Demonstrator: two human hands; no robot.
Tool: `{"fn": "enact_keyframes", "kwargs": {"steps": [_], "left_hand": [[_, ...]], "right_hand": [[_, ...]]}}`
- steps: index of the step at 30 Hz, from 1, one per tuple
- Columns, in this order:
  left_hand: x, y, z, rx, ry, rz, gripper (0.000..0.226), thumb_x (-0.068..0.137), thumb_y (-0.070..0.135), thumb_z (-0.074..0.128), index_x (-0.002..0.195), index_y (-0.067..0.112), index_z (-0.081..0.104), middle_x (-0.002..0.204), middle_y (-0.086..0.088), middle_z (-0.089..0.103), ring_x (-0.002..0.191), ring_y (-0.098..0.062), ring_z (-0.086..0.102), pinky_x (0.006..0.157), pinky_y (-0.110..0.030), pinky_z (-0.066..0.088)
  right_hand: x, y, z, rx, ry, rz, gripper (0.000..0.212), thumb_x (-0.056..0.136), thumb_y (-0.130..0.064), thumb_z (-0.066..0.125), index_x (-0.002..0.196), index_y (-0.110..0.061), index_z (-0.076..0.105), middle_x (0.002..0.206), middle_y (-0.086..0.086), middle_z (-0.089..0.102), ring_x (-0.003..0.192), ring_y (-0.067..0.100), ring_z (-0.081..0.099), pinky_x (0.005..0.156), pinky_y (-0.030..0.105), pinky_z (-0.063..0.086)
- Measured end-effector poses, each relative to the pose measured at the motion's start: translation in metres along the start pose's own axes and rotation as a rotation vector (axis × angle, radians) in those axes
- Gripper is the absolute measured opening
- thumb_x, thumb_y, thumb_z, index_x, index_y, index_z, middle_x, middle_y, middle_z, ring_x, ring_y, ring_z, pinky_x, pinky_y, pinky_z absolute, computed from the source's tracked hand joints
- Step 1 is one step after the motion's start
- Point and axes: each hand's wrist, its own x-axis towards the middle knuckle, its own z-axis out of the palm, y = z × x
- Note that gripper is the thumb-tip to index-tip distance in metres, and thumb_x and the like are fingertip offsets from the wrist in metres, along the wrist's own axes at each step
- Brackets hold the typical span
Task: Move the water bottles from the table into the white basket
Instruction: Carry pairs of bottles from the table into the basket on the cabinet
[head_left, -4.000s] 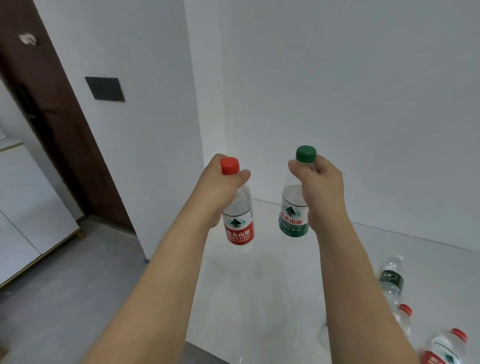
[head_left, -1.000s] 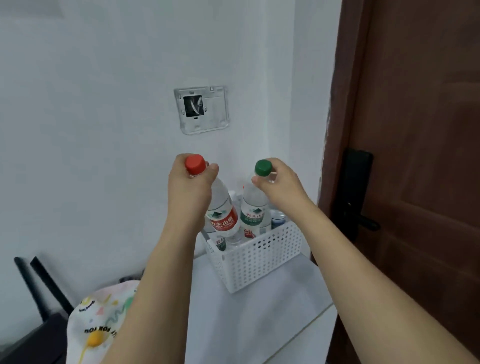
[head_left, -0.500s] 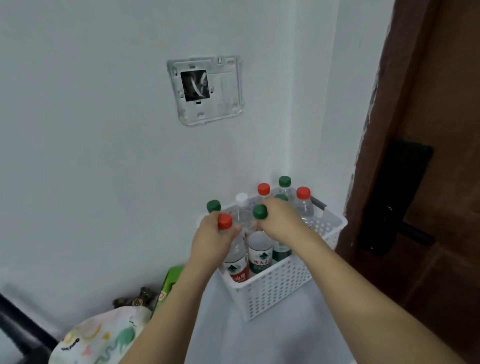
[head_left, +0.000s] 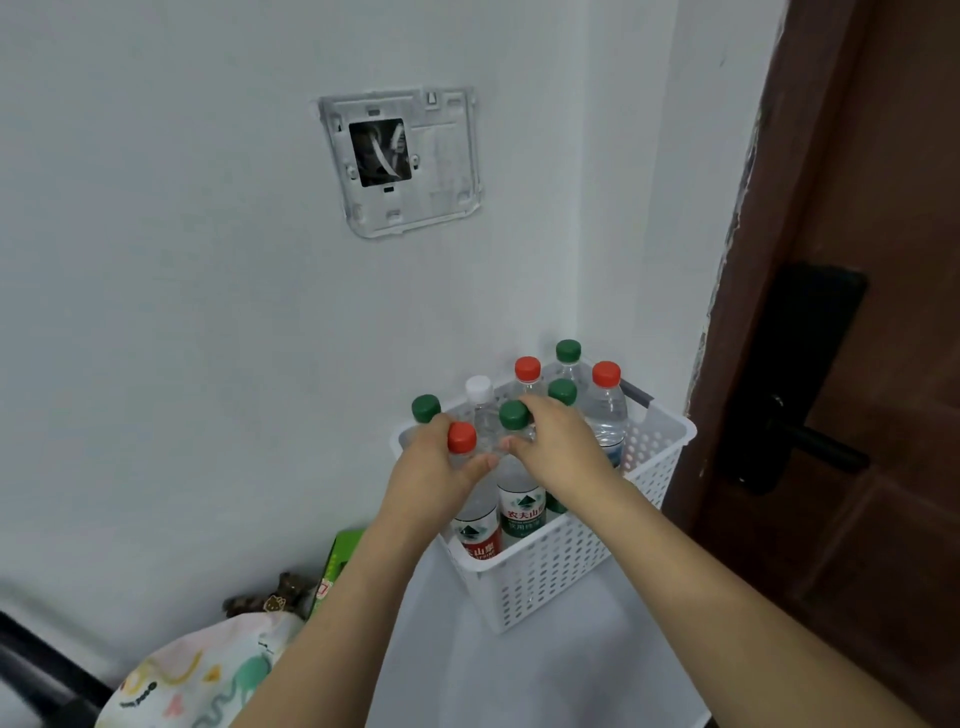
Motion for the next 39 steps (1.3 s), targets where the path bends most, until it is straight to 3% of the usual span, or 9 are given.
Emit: {"fn": "enact_keyframes", "kwargs": {"steps": [6,11,15,18,23,29,39], "left_hand": [[-0.001,-0.002,0.001,-0.004,-0.022,0.009,0.033,0.081,0.043,0.077,0.094,0.029,0.050,0.092,0.010,0.054,0.077,-0.005,0.056,0.059,-0.023,0.039],[-0.005,-0.005,0.006,-0.019,0.021,0.026,0.031,0.081,0.041,0.076,0.095,0.030,0.049,0.091,0.017,0.048,0.077,-0.003,0.055,0.060,-0.019,0.038],[-0.007,0.003,0.006,0.031,0.043,-0.016,0.034,0.080,0.041,0.077,0.092,0.025,0.050,0.090,0.009,0.051,0.073,-0.005,0.053,0.058,-0.024,0.038],[-0.017,0.015,0.001,0.111,0.108,-0.023,0.038,0.082,0.038,0.075,0.103,0.019,0.051,0.103,-0.002,0.056,0.084,-0.019,0.057,0.065,-0.029,0.042],[-0.053,0.063,-0.006,0.338,0.312,0.203,0.054,0.094,0.039,0.062,0.133,0.005,0.049,0.126,-0.016,0.055,0.111,-0.036,0.051,0.084,-0.046,0.049],[-0.111,0.150,0.016,0.441,0.227,0.564,0.049,0.099,0.036,0.053,0.139,0.008,0.047,0.135,-0.014,0.055,0.122,-0.033,0.049,0.099,-0.043,0.045],[-0.225,0.258,0.077,0.430,0.130,0.829,0.055,0.100,0.040,0.050,0.144,0.008,0.045,0.143,-0.013,0.049,0.130,-0.033,0.044,0.111,-0.042,0.036]], "right_hand": [[-0.012,0.005,0.010,0.042,0.065,-0.002,0.042,0.086,-0.032,0.069,0.123,-0.017,0.056,0.112,-0.002,0.061,0.104,0.016,0.055,0.091,0.036,0.047],[-0.016,0.001,0.005,0.078,0.055,0.034,0.047,0.086,-0.032,0.069,0.129,-0.017,0.054,0.119,0.000,0.059,0.110,0.018,0.054,0.093,0.032,0.045],[-0.038,0.000,-0.014,0.165,0.027,0.062,0.057,0.086,-0.036,0.069,0.136,-0.022,0.046,0.134,-0.003,0.051,0.116,0.012,0.050,0.095,0.032,0.044],[-0.061,0.002,-0.040,0.139,0.032,0.062,0.062,0.086,-0.038,0.067,0.140,-0.023,0.042,0.142,-0.004,0.046,0.124,0.013,0.047,0.103,0.038,0.043],[-0.109,0.012,-0.107,0.023,0.145,0.028,0.057,0.086,-0.030,0.068,0.137,-0.024,0.044,0.138,-0.002,0.046,0.119,0.012,0.048,0.092,0.016,0.033],[-0.196,0.034,-0.192,-0.171,0.240,0.107,0.065,0.091,-0.029,0.062,0.146,-0.011,0.033,0.152,0.007,0.030,0.137,0.024,0.031,0.113,0.034,0.028],[-0.344,0.052,-0.301,-0.314,0.317,0.312,0.065,0.090,-0.032,0.060,0.147,-0.016,0.032,0.151,0.005,0.035,0.137,0.025,0.031,0.110,0.036,0.030]]}}
